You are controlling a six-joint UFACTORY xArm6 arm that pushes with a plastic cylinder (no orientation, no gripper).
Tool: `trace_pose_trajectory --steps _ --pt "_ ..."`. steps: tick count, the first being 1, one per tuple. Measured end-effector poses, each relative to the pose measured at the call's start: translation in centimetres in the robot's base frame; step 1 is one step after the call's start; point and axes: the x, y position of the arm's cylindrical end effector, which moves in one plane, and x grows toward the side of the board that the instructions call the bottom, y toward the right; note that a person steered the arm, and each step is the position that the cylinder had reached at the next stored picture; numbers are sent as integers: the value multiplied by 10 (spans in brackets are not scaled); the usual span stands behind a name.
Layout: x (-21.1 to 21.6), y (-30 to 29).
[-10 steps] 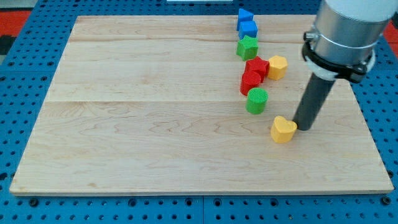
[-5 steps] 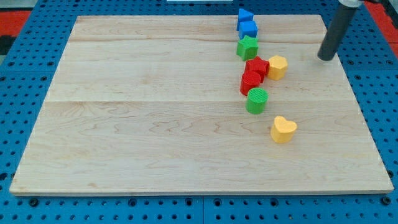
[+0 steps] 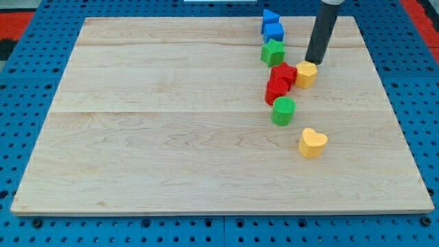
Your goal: Move the yellow hexagon to the bottom right
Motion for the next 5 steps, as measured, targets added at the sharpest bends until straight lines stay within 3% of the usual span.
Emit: trace_pose_trajectory --steps 5 --pt "53 -16"
